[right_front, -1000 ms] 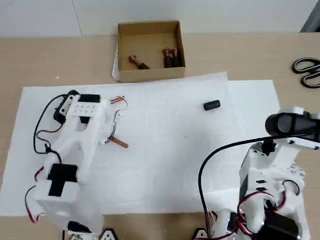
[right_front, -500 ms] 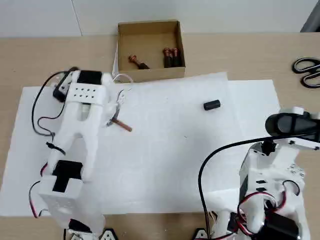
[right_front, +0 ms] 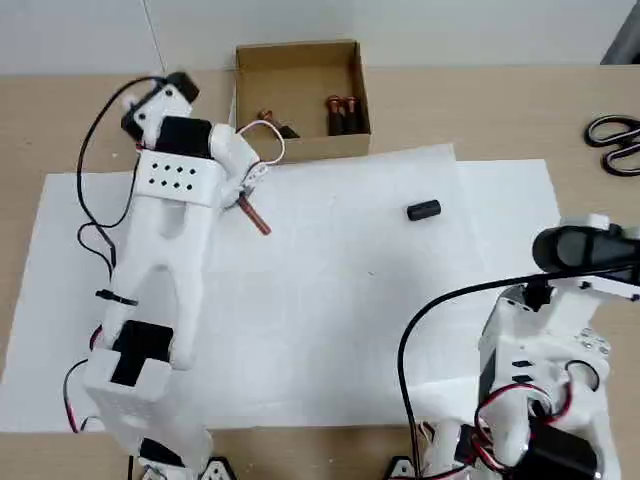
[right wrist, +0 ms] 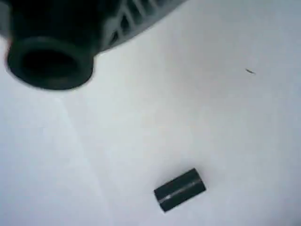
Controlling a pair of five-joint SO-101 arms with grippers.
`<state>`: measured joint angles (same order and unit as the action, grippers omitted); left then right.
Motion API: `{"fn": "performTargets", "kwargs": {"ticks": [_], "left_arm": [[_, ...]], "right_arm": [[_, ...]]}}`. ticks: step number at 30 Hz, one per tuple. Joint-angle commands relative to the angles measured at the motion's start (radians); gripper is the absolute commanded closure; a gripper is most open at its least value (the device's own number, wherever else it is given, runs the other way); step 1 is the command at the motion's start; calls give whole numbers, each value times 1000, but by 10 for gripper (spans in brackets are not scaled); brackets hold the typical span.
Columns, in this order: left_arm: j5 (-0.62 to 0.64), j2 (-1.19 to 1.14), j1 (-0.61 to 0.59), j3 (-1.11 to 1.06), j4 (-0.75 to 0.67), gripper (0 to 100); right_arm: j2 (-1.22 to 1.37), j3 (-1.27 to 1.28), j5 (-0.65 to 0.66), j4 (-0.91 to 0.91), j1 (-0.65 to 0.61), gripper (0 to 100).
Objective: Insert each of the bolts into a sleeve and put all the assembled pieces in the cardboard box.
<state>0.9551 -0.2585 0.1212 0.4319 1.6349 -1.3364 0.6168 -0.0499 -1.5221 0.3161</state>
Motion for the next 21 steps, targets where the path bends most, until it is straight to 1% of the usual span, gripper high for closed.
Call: {"fn": "performTargets", "kwargs": {"ticks": [1,6,11,16,21], "left_arm": [[-46,8,6,101,11,993],[-118,9,5,173,12,993],[-130,9,6,306,68,993],[-133,9,6,406,71,993],[-189,9,8,469,72,993]], "right_arm": [[-5,-6,-57,24,4,995],[-5,-6,-77,27,4,995],[-5,-11,-75,42,4,995],[-5,-8,-75,79,2,995],[-5,-8,-74,85,2,995]]}}
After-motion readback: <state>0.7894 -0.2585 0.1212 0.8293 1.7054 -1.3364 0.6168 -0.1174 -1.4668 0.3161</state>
